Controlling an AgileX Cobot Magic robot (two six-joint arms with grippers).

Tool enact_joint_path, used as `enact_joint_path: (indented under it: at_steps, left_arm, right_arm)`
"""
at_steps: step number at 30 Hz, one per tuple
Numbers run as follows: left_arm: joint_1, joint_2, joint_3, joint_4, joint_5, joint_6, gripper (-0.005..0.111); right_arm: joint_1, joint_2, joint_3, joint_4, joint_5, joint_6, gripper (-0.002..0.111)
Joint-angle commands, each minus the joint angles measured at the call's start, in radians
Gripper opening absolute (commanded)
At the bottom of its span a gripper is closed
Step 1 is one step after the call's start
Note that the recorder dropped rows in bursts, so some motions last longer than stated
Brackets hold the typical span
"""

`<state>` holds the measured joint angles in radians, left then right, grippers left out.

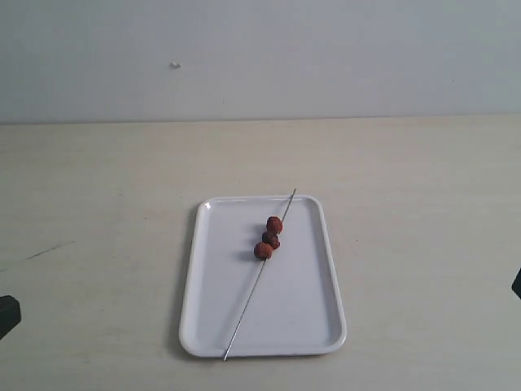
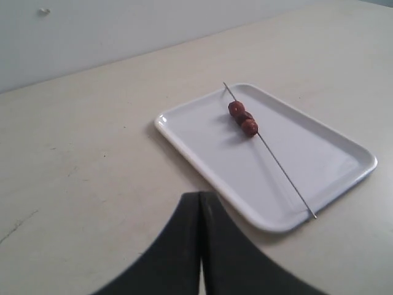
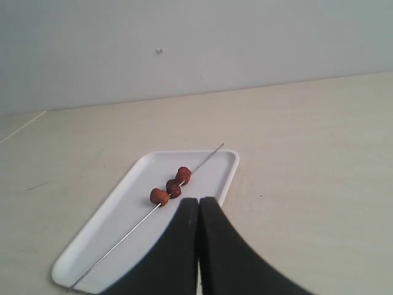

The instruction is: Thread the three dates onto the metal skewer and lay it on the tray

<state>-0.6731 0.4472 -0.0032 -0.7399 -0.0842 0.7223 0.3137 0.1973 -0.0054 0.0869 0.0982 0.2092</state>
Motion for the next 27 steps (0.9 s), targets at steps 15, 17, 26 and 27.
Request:
enact_joint_path:
  at_steps: [15, 17, 26, 27]
  left_arm:
    - [0.112, -0.036, 0.003, -0.003, 0.044, -0.031, 0.000]
    - [0.240, -0.063, 0.003, -0.008, 0.072, -0.102, 0.000]
    - [0.680, -0.156, 0.003, -0.010, 0.171, -0.212, 0.000]
    - [0.702, -0.156, 0.003, -0.010, 0.171, -0.212, 0.000]
  right_arm:
    - [0.001, -0.002, 0.005, 0.002, -0.002, 0.004, 0.000]
    - [0.001, -0.002, 0.005, 0.002, -0.002, 0.004, 0.000]
    - [0.001, -0.002, 0.005, 0.002, -0.002, 0.004, 0.000]
    - [0.001, -0.002, 0.005, 0.002, -0.002, 0.004, 0.000]
